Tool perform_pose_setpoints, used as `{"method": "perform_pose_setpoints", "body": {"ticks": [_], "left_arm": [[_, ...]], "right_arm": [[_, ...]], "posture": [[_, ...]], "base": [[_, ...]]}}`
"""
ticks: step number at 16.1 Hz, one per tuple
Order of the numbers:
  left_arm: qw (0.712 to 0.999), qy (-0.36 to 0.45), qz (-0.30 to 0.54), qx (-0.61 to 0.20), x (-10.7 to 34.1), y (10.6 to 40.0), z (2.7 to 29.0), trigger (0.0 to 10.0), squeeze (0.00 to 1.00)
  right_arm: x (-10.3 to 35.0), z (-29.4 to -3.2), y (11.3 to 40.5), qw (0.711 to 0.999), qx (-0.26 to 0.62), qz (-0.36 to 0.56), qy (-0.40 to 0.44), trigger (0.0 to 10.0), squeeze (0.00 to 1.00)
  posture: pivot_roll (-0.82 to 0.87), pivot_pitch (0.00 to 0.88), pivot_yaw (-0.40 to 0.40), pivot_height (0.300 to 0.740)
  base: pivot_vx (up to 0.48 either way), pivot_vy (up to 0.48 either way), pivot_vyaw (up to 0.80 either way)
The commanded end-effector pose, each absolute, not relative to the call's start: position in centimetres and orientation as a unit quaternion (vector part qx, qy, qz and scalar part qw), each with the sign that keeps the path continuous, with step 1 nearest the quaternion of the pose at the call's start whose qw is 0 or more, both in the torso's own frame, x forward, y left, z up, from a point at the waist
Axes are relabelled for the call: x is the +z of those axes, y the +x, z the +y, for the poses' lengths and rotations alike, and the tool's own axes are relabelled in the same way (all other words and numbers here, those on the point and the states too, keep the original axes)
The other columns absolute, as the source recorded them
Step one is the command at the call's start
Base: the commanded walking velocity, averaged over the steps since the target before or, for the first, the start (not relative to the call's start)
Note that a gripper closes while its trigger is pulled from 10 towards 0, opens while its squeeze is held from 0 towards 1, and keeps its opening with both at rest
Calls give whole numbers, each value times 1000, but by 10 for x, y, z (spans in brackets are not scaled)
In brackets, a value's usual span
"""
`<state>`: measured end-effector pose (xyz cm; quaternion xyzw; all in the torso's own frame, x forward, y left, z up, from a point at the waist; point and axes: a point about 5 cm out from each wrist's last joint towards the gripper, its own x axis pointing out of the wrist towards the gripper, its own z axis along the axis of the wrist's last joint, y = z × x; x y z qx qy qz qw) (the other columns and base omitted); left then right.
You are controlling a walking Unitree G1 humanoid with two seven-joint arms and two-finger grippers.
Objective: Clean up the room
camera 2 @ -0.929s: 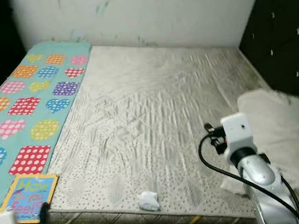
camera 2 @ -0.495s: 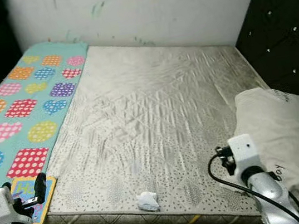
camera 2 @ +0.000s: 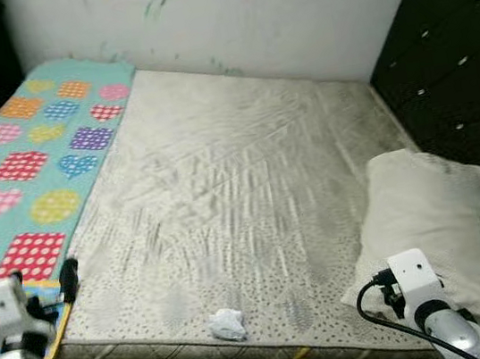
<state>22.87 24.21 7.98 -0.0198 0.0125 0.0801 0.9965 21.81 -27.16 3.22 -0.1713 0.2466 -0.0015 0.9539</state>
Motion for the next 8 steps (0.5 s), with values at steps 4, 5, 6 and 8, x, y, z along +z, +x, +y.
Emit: {"method": "perform_pose_setpoints", "body": {"ticks": [4, 5, 6, 8], "left_arm": [[996, -9, 29, 82, 75, 225, 245, 10000, 0], [996, -12, 34, 86, 73, 223, 246, 10000, 0], [996, -14, 33, 84, 73, 225, 245, 10000, 0], [997, -9, 20, 73, 78, 231, 241, 10000, 0]], "right_arm": [[63, -245, 257, 980, 15, 138, -142, 10000, 0], [66, -241, 263, 983, 14, 127, -135, 10000, 0], [70, -239, 268, 986, 1, 117, -118, 10000, 0], [74, -238, 271, 988, -2, 109, -110, 10000, 0]], "posture": [[-98, 0, -36, 740], [-95, 0, -33, 740], [-85, 0, -28, 740], [-83, 0, -33, 740]], "base": [[0, 0, 0], [0, 0, 0], [0, 0, 0], [0, 0, 0]]}}
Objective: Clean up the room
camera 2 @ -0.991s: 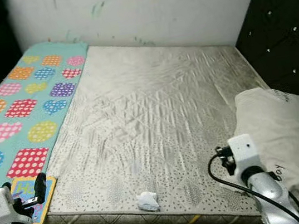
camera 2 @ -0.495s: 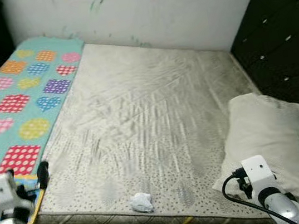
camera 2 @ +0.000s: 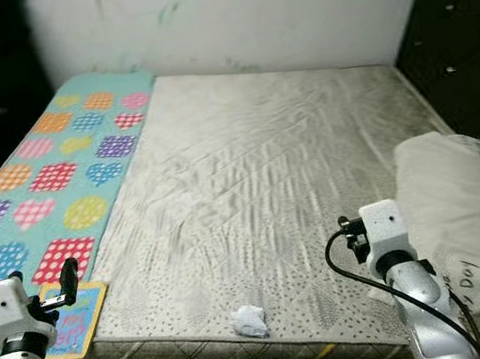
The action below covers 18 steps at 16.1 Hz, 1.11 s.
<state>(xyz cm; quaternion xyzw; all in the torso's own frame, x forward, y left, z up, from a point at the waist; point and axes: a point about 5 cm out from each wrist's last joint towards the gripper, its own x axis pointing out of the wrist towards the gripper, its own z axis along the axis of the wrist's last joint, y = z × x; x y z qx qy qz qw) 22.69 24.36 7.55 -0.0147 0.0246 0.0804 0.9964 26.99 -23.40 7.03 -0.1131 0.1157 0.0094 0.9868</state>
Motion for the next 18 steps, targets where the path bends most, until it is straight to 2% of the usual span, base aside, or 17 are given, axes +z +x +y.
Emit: {"method": "perform_pose_setpoints", "body": {"ticks": [1, 7, 10, 13, 18], "left_arm": [[997, -8, 14, 75, 80, 234, 241, 10000, 0], [996, -23, 16, 86, 78, 235, 237, 10000, 0], [996, -25, 24, 87, 74, 236, 238, 10000, 0], [997, -15, 33, 64, 73, 247, 237, 10000, 0], [997, -19, 37, 63, 73, 255, 241, 10000, 0]], "right_arm": [[76, -237, 272, 988, 2, 106, -113, 10000, 0], [91, -236, 282, 994, -11, 75, -81, 10000, 0], [89, -232, 280, 995, -14, 73, -71, 10000, 0], [89, -236, 279, 995, -56, 61, -53, 10000, 0], [85, -234, 274, 995, -62, 62, -49, 10000, 0]], "posture": [[-85, 0, -39, 740], [-80, 0, -61, 740], [-94, 0, -31, 740], [-131, 0, 42, 740], [-130, 0, 50, 740]], "base": [[0, 0, 0], [0, 0, 0], [0, 0, 0], [0, 0, 0], [0, 0, 0]]}}
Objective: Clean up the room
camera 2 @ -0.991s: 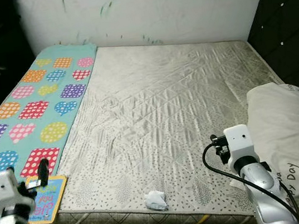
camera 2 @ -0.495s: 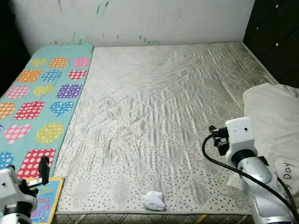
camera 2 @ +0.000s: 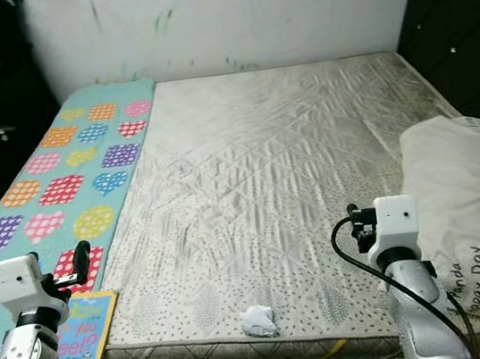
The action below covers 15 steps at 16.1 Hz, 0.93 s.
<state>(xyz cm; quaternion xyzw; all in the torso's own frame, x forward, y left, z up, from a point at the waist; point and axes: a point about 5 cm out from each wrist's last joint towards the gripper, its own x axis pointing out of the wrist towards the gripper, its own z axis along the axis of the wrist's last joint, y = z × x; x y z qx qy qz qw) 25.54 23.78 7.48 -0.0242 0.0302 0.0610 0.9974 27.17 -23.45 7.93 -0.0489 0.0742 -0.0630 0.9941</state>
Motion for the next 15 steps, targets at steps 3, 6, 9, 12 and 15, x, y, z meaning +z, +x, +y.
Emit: {"method": "perform_pose_setpoints", "body": {"ticks": [3, 6, 9, 12, 15], "left_arm": [[996, -18, 29, 79, 73, 251, 241, 10000, 0], [995, -13, 30, 90, 71, 246, 246, 10000, 0], [994, -7, 43, 101, 65, 225, 255, 10000, 0], [993, -9, 54, 103, 61, 212, 262, 10000, 0], [994, -15, 53, 96, 62, 213, 254, 10000, 0]], "right_arm": [[88, -231, 284, 996, -42, 62, -50, 10000, 0], [89, -226, 287, 996, -25, 61, -56, 10000, 0], [76, -251, 260, 991, -38, 90, -92, 10000, 0], [77, -271, 242, 989, -34, 102, -101, 10000, 0], [85, -271, 248, 990, -22, 91, -104, 10000, 0]], "posture": [[-99, 0, 1, 740], [-80, 0, -21, 740], [-72, 0, -29, 740], [-84, 0, -34, 740], [-89, 0, -37, 740]], "base": [[0, 0, 0], [0, 0, 0], [0, 0, 0], [0, 0, 0], [0, 0, 0]]}}
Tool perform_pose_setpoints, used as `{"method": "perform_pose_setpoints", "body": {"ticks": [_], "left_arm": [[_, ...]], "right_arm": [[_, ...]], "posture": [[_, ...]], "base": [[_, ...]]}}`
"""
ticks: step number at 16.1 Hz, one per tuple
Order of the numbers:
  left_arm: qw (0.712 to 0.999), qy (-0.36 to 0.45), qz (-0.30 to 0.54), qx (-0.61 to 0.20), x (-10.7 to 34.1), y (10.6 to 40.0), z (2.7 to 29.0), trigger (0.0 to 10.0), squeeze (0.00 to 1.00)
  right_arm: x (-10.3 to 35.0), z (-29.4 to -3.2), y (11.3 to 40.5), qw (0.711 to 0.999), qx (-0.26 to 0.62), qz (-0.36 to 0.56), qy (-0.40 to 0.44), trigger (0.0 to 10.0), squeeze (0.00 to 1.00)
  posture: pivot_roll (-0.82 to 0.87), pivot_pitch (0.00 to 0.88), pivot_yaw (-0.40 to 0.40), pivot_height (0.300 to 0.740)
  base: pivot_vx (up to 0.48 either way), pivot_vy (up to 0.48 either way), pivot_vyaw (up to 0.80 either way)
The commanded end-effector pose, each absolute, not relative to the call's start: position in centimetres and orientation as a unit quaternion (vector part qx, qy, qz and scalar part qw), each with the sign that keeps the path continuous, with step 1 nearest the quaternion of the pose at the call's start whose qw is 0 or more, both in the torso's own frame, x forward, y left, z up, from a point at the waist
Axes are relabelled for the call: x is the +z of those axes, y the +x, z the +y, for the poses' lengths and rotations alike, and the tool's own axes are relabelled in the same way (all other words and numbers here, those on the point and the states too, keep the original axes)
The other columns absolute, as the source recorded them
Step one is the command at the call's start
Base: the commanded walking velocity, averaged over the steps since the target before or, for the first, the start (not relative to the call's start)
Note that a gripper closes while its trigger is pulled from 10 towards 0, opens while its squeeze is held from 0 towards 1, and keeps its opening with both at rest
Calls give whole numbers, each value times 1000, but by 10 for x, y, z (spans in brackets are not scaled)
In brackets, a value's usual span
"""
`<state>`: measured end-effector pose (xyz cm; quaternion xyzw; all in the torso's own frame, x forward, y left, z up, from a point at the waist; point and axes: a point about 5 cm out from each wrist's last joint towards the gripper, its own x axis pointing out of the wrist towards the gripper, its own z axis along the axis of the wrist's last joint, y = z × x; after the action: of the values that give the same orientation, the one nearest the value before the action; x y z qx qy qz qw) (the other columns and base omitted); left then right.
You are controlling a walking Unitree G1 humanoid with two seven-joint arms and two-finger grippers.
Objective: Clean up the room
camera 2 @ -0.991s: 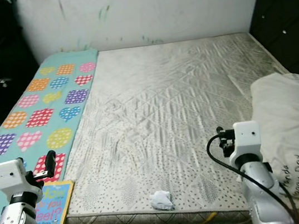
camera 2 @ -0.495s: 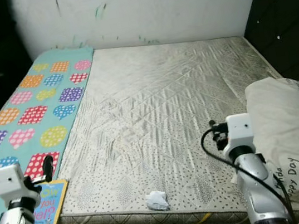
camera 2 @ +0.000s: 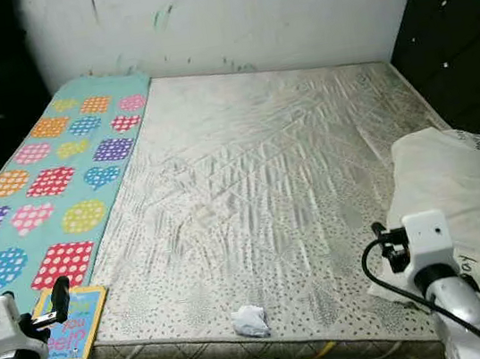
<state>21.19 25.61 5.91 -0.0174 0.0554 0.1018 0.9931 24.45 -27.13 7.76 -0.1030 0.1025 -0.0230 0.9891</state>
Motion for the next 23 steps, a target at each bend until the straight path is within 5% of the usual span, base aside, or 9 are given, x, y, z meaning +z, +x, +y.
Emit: {"method": "perform_pose_setpoints", "body": {"ticks": [1, 10, 23], "left_arm": [[994, -17, 48, 95, 65, 214, 253, 10000, 0], [994, -42, 43, 87, 70, 215, 251, 10000, 0], [992, -57, 55, 98, 69, 216, 247, 10000, 0]], "right_arm": [[86, -269, 250, 991, -21, 87, -101, 10000, 0], [84, -257, 256, 993, -10, 93, -78, 10000, 0], [82, -253, 259, 992, 2, 98, -81, 10000, 0]], "posture": [[-89, 0, -37, 740], [-80, 0, -45, 740], [-80, 0, -61, 740]], "base": [[0, 0, 0], [0, 0, -408], [0, 0, 0]]}}
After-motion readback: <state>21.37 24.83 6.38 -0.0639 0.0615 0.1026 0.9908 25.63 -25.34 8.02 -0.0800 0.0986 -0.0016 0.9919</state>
